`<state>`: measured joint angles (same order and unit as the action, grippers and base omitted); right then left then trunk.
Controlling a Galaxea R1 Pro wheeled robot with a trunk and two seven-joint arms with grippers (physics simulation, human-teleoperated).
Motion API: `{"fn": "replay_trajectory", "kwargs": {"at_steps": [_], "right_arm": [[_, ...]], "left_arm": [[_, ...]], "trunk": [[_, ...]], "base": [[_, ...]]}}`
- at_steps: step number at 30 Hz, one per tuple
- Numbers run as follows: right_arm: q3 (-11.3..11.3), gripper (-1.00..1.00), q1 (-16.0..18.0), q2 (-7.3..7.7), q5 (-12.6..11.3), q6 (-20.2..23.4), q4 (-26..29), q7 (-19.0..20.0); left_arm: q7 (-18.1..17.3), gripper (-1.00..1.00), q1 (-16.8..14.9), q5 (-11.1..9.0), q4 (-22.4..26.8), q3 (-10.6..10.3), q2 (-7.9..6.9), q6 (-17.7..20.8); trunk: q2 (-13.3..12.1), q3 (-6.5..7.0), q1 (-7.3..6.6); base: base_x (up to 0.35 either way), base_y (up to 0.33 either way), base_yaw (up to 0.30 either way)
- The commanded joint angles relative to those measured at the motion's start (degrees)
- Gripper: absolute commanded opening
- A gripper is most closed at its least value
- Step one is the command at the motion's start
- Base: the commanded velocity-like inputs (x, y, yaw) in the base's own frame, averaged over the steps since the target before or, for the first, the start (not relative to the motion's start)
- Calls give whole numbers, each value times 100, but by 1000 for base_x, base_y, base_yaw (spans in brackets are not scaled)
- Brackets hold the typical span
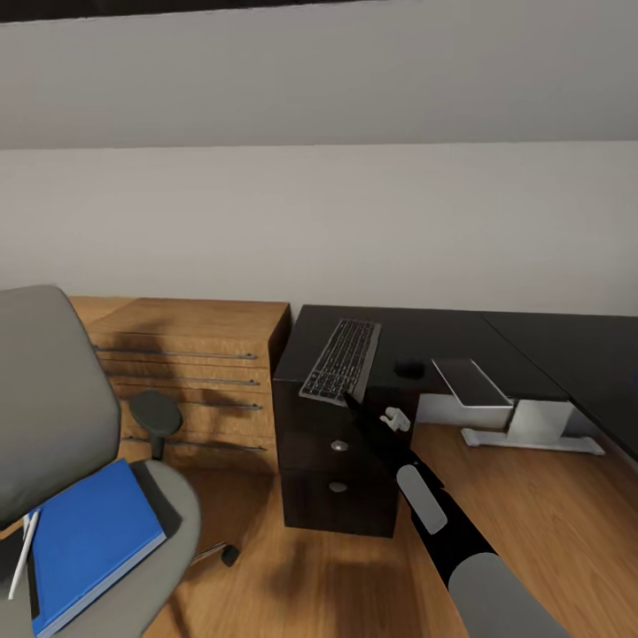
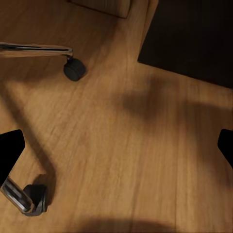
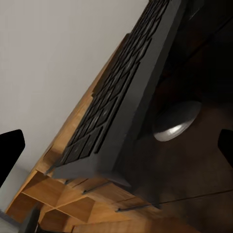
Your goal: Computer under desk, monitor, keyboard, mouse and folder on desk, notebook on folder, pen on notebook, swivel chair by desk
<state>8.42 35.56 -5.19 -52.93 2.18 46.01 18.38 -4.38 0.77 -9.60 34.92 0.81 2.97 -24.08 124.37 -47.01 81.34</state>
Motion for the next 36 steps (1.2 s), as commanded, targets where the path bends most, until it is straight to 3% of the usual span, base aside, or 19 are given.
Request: {"fn": "replay_trajectory", "kwargs": {"at_steps": [1, 36], "right_arm": [[1, 100, 3, 0, -59, 23, 1, 17], [3, 100, 3, 51, -66, 36, -17, 11]], "left_arm": [[-46, 100, 2, -60, 6, -2, 2, 0], [-46, 100, 2, -60, 6, -20, 2, 0]], "trunk": [[2, -4, 1], [2, -4, 1]], "base": [[120, 0, 0], [9, 0, 0]]}}
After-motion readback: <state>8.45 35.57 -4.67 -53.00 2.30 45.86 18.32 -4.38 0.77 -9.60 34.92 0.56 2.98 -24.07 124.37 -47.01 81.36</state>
